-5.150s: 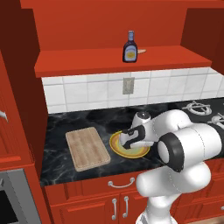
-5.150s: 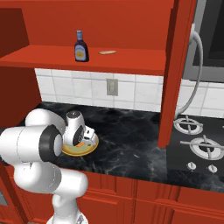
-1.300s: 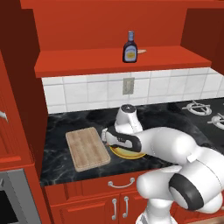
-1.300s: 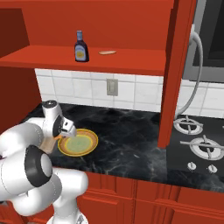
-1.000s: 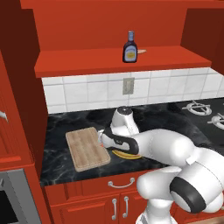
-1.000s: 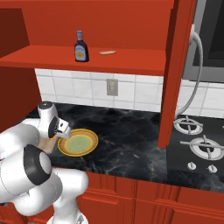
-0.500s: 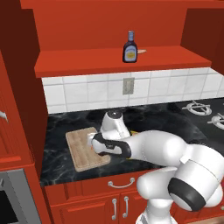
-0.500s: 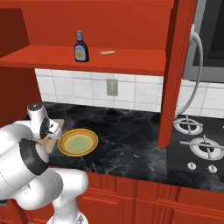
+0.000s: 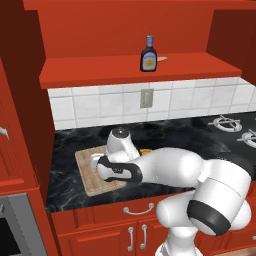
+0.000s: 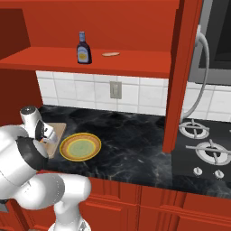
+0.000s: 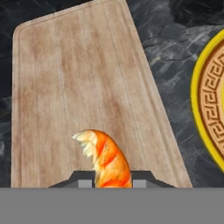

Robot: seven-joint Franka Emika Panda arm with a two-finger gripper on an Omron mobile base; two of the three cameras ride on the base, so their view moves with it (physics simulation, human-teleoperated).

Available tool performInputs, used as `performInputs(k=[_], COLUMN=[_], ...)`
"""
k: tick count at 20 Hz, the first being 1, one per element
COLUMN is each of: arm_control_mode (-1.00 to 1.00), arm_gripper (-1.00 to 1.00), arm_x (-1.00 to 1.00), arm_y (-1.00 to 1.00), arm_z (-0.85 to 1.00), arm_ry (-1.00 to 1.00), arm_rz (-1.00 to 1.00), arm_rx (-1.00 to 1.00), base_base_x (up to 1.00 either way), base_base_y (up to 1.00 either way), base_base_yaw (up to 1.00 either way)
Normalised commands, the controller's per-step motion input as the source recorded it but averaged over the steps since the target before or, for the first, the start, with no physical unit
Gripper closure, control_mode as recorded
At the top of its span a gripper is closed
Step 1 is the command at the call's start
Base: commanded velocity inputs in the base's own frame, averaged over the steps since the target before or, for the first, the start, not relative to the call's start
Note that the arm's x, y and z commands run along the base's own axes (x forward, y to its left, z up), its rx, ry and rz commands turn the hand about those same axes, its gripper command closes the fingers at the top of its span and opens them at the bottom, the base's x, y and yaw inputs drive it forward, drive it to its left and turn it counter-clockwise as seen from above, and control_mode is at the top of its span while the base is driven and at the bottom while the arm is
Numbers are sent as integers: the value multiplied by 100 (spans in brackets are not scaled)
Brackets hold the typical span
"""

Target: Pick the shrimp from the plate and place it on the cutting board. Then pick the condiment bottle from the cabinet and place it next to the cutting board.

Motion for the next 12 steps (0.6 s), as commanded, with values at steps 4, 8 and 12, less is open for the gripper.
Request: performInputs(k=[4, 8, 12], arm_control_mode=[-100, -100, -100], arm_gripper=[100, 100, 100], arm_x=[11, 13, 13], arm_y=[12, 10, 4], arm_z=[-11, -10, -13], arm_ry=[0, 0, 0], arm_rz=[-1, -1, -1], arm_rx=[0, 0, 0], base_base_x=[0, 0, 0], base_base_y=[0, 0, 0], base_base_yaw=[0, 0, 0])
